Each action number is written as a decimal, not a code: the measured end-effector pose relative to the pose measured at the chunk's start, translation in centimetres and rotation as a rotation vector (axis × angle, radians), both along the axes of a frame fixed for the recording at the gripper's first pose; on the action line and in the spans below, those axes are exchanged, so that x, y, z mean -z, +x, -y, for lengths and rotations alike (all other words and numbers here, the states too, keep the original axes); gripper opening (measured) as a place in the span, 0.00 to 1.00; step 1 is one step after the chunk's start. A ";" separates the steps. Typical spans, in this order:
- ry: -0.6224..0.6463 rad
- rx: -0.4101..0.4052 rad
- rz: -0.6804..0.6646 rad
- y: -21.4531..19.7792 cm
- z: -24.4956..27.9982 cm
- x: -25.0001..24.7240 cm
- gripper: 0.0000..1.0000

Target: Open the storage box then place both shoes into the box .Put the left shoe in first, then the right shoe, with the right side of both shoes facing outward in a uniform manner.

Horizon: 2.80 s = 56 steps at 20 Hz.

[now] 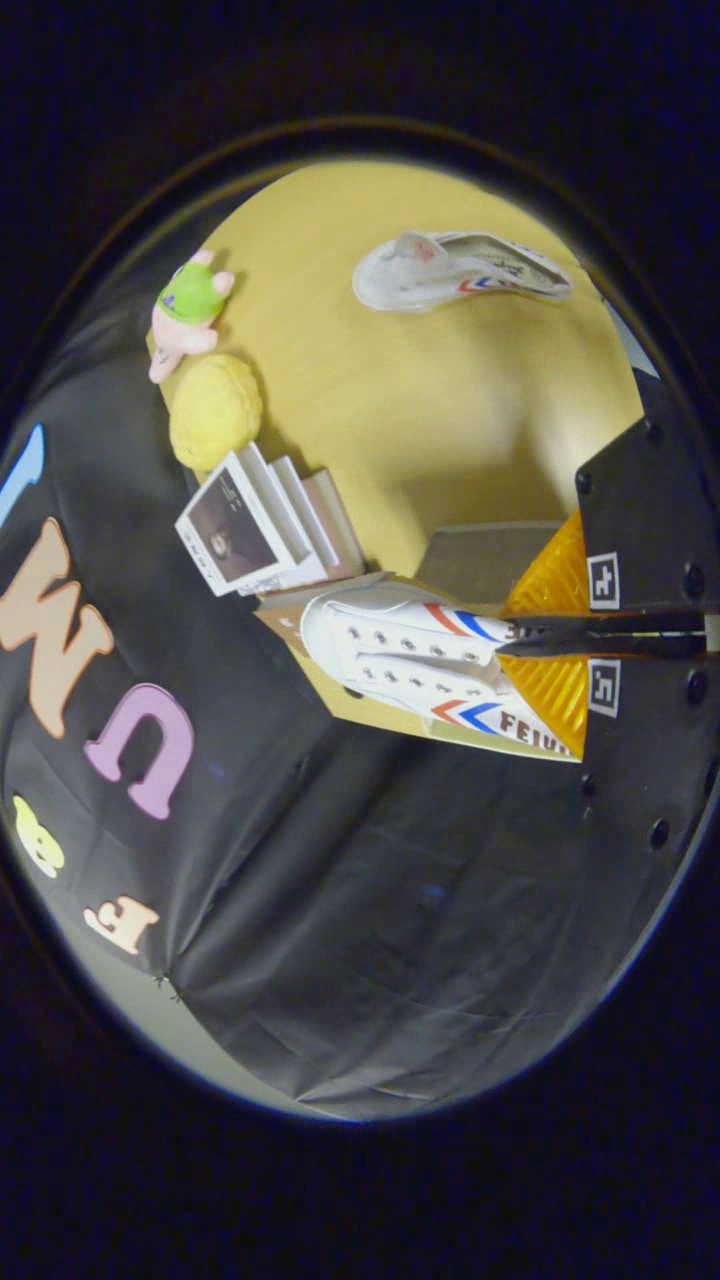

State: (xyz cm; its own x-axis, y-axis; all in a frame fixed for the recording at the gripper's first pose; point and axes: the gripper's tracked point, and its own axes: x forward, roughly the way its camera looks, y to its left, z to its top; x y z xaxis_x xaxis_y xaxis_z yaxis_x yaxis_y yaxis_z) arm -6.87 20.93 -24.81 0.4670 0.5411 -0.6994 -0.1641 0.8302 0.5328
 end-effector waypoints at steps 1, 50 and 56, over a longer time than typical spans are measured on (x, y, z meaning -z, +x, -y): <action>-0.010 -0.024 -0.037 -0.9 -1.3 0.7 0.04; -0.289 0.282 -0.017 1.9 24.2 1.1 0.99; -0.489 0.255 -0.036 0.2 30.3 7.4 0.99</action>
